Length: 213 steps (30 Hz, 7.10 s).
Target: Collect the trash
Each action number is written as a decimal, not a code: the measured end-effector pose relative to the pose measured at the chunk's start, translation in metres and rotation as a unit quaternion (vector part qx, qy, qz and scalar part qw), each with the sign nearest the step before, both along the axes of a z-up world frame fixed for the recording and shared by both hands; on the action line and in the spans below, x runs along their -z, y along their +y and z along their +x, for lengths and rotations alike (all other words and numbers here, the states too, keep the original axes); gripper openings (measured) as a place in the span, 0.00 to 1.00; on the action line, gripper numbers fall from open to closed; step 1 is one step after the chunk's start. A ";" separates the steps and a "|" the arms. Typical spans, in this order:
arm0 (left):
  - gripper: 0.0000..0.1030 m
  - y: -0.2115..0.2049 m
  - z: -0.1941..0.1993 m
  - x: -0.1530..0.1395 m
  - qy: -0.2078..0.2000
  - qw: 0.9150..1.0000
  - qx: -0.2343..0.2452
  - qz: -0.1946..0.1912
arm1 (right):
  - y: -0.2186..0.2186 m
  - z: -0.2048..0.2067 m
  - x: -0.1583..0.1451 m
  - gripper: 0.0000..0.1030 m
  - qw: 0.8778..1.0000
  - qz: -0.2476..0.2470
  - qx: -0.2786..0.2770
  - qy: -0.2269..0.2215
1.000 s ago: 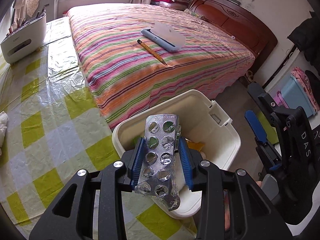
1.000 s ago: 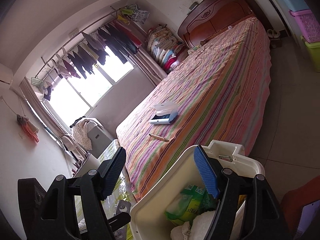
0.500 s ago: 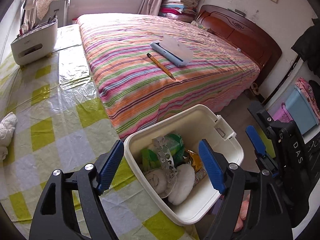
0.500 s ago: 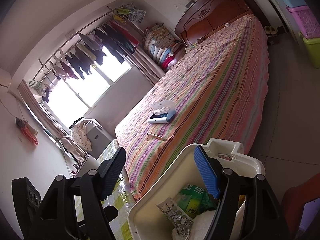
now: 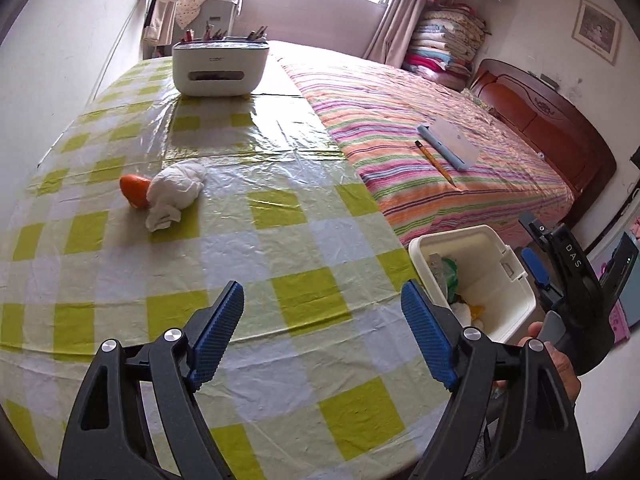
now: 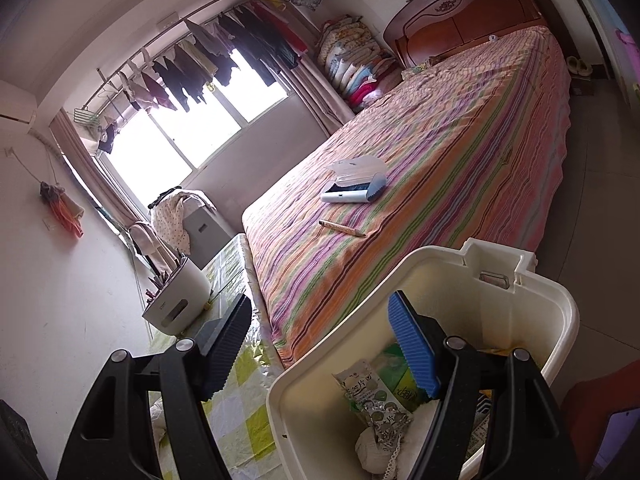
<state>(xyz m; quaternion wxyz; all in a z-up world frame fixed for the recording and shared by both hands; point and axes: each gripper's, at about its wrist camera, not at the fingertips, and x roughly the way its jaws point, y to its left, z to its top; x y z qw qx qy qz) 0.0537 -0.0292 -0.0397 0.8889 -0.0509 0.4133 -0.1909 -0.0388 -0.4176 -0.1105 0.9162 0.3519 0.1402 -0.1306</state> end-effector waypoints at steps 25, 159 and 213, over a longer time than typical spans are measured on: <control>0.79 0.166 -0.030 0.000 0.014 0.984 -0.169 -0.049 | 0.203 0.128 -0.017 0.67 0.924 -0.068 -0.364 0.092; 0.24 -0.108 0.014 -0.019 0.009 0.991 0.130 0.005 | -0.002 0.010 0.020 0.29 0.997 0.011 -0.051 0.048; 0.78 -0.053 0.000 -0.018 -0.082 0.990 -0.019 0.115 | 0.029 -0.028 -0.008 0.72 0.996 -0.061 -0.048 -0.043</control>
